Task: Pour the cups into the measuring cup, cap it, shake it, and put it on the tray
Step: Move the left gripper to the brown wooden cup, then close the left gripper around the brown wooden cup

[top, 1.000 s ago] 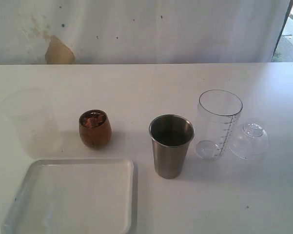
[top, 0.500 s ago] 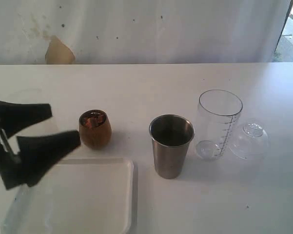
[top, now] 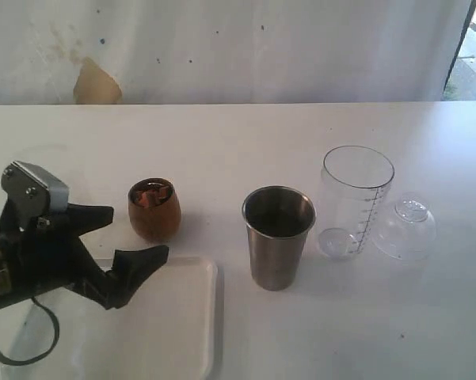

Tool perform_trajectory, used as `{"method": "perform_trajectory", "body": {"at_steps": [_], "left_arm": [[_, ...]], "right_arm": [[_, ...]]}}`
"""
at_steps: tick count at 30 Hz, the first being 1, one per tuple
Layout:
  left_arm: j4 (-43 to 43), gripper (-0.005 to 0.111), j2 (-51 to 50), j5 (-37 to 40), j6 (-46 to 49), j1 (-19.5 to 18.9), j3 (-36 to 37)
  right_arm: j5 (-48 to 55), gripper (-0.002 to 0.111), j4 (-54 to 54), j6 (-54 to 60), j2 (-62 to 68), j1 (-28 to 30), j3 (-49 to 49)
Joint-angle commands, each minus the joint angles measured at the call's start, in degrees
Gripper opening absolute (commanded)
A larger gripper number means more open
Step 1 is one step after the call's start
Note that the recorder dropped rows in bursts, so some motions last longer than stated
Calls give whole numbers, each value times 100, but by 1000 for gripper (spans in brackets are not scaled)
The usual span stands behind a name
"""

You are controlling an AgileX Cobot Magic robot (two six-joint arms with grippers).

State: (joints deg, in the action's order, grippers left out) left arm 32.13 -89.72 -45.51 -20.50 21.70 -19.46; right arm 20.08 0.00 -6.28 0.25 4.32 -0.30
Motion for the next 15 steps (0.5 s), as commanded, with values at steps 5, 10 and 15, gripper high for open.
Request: {"method": "perform_trajectory", "body": {"at_steps": [5, 10, 15], "left_arm": [[-446, 105, -963, 4, 297, 45, -695], [-640, 105, -1302, 108, 516, 45, -1006], [-1034, 105, -1514, 135, 946, 45, -1087]], "right_arm": [[1, 0, 0, -3, -25, 23, 30], [1, 0, 0, -3, -25, 23, 30], [1, 0, 0, -3, -25, 23, 30]]}}
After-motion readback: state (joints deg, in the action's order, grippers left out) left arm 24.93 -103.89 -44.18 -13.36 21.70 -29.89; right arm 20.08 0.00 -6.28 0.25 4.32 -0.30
